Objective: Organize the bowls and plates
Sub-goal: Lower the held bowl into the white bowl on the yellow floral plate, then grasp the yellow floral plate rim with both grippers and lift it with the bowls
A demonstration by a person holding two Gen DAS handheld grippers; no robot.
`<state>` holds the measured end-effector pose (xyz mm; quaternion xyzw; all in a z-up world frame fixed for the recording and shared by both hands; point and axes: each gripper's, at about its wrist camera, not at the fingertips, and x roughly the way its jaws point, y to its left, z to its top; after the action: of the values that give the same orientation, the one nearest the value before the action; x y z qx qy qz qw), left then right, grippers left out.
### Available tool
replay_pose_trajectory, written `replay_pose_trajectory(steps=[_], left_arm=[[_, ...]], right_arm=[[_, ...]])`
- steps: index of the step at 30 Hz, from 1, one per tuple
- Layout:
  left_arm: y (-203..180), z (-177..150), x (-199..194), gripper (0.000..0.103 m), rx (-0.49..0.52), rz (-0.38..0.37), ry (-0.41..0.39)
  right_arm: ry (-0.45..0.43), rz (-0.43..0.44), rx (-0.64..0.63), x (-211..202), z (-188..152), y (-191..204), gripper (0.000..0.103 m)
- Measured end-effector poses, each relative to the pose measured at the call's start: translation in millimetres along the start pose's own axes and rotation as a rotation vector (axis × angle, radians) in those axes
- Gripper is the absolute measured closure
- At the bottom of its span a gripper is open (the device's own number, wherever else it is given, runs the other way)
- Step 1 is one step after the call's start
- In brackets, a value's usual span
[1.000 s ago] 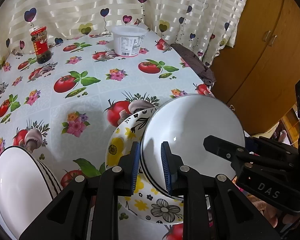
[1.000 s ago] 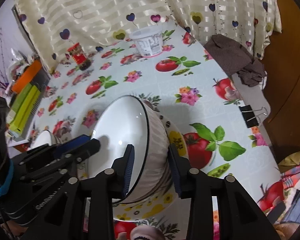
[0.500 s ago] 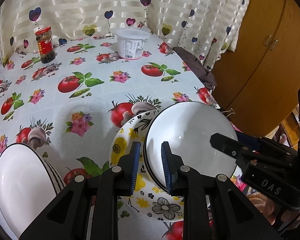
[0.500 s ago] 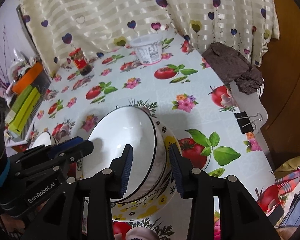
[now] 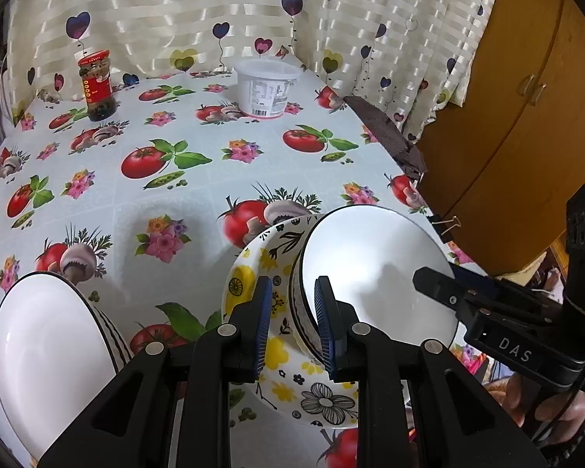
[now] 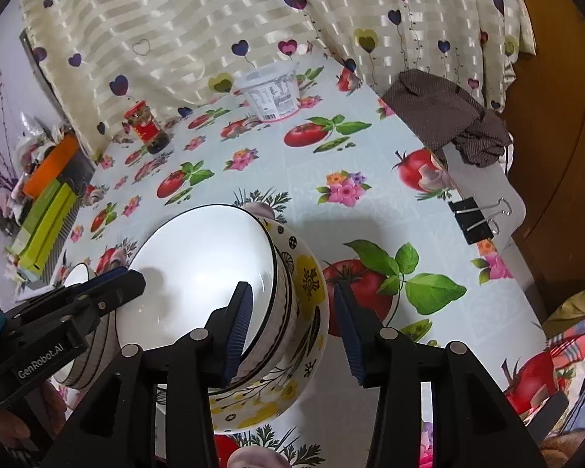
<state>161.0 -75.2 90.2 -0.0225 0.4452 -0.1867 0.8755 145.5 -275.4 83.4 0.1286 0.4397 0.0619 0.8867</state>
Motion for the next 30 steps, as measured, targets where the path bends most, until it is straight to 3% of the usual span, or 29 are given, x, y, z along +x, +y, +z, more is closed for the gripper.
replay_pose_trajectory(steps=[8,15,30], left_arm=[[7.6,-2.8,-7.0,0.079,-0.037,-0.018,-0.024],[16.9,-3.2,-21.0,0.073,-0.055,-0.016,-0.074],[45.4,-7.8,-1.9,0.073,-0.130,0.020,-0.020]], right_arm=[[-0.072,0.063,0.023,-22.9,0.0,-10.6,0.059],[-0.082,0.036,0.060,-32.2,-11.1,-30.8,0.058],[0.069,0.012,0.038,11.2,-32.3,-29.3,0.058]])
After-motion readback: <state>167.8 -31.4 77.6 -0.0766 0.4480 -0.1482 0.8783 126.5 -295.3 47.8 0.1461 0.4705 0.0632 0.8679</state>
